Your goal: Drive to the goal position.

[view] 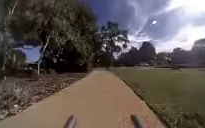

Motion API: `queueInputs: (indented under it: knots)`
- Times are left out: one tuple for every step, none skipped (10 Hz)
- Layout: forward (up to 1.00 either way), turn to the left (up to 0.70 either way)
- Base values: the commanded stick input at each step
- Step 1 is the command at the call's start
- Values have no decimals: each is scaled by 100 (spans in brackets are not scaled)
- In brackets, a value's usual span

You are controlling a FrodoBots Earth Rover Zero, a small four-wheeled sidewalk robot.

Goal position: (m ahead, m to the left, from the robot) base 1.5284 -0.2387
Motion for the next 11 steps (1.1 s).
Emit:
queueInputs:
  knots:
    - [100,0]
    - [100,0]
    - [100,0]
    - [100,0]
    - [100,0]
    - [100,0]
    - [100,0]
    - [100,0]
    - [100,0]
    - [100,0]
    - [100,-18]
